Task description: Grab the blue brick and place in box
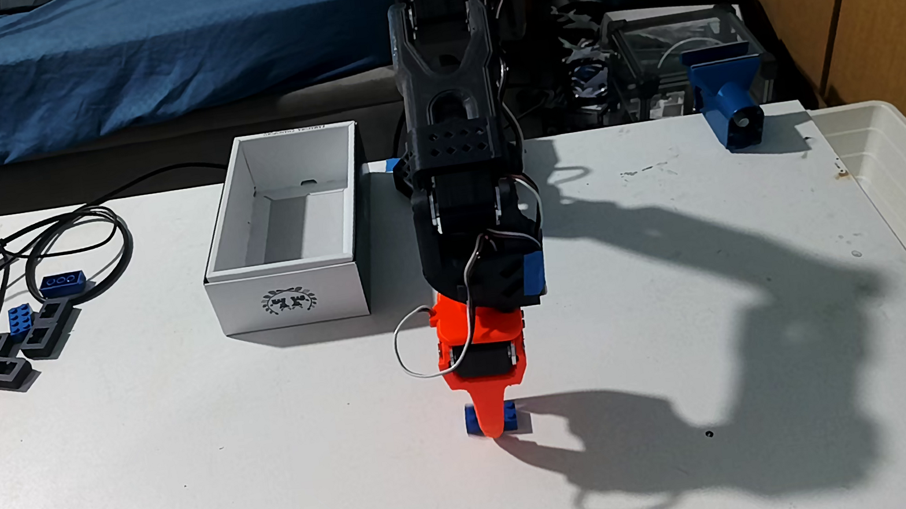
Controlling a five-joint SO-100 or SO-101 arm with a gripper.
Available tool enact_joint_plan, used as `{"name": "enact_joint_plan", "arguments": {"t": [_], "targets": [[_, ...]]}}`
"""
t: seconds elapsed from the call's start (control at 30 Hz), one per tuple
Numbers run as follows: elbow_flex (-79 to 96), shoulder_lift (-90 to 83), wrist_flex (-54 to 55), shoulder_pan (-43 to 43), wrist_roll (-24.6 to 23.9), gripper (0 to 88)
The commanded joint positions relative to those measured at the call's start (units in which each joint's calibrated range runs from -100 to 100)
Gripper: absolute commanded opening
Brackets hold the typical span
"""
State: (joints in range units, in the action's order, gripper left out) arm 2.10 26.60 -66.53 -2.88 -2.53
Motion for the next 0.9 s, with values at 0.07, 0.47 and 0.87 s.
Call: {"name": "enact_joint_plan", "arguments": {"t": [0.07, 0.47, 0.87], "targets": [[0.92, 0.58, -0.89, -0.47, -0.13, 6.0], [1.00, 0.58, -0.89, -0.47, -0.13, 0.7], [-3.17, -0.52, -6.58, 0.28, -0.29, 0.7]]}}
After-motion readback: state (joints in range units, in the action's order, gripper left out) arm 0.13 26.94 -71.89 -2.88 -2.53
